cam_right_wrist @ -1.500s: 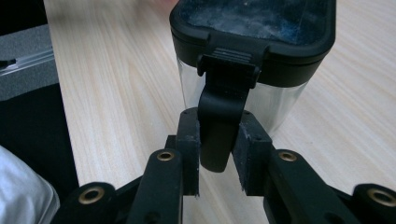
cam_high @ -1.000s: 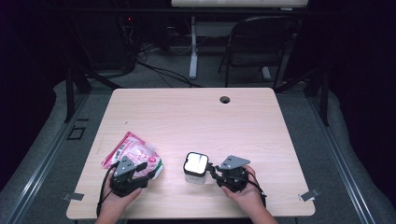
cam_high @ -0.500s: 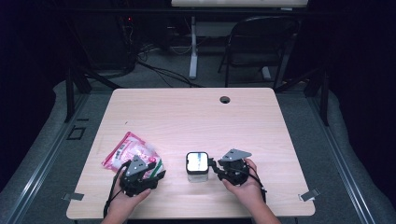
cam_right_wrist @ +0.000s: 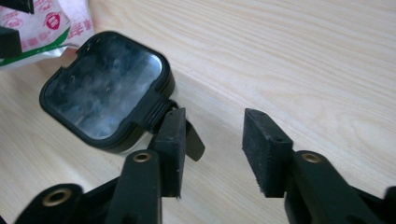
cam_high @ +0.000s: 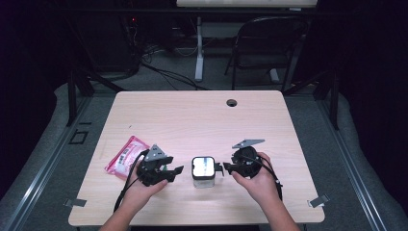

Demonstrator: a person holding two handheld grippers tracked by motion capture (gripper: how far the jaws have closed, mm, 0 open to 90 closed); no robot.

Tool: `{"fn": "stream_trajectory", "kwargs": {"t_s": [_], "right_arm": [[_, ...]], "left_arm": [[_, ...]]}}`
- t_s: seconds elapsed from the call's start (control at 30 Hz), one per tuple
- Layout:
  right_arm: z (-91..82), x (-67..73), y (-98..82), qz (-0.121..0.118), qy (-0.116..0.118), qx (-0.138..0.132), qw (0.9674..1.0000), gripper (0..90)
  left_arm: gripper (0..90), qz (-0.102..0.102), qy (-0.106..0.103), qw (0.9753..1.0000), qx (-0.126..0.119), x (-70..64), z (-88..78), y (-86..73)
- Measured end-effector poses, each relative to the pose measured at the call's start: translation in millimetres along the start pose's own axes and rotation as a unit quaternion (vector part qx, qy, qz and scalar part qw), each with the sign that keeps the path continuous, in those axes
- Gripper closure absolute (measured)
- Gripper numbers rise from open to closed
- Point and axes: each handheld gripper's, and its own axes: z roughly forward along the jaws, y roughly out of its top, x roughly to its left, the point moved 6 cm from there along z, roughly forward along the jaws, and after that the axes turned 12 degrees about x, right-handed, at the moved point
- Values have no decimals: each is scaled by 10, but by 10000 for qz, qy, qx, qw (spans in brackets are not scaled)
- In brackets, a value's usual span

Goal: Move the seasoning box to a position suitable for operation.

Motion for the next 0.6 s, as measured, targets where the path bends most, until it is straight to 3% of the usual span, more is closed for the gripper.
{"fn": "stream_trajectory", "kwargs": {"t_s": [0.1,0.17,0.23,0.27,0.3,0.37,0.57,0.6], "right_arm": [[-11,10,60,97,16,104,9999,615],[-2,31,93,159,46,145,9998,606],[17,76,118,308,161,180,9992,596],[25,91,121,331,166,229,9991,596],[30,109,130,371,161,249,9989,598],[27,162,148,537,310,274,9977,621],[12,235,187,632,409,307,9967,693],[19,235,189,628,426,362,9965,740]], "left_arm": [[470,-111,-91,9999,36,10,19,43],[522,-318,-259,9991,49,6,26,97],[522,-337,-243,9991,68,14,23,109],[525,-462,-249,9986,87,20,29,132],[532,-462,-249,9986,87,20,29,132],[551,-661,-277,9974,86,22,30,162],[559,-751,-180,9969,121,20,34,174],[564,-740,-174,9969,179,17,37,164]]}}
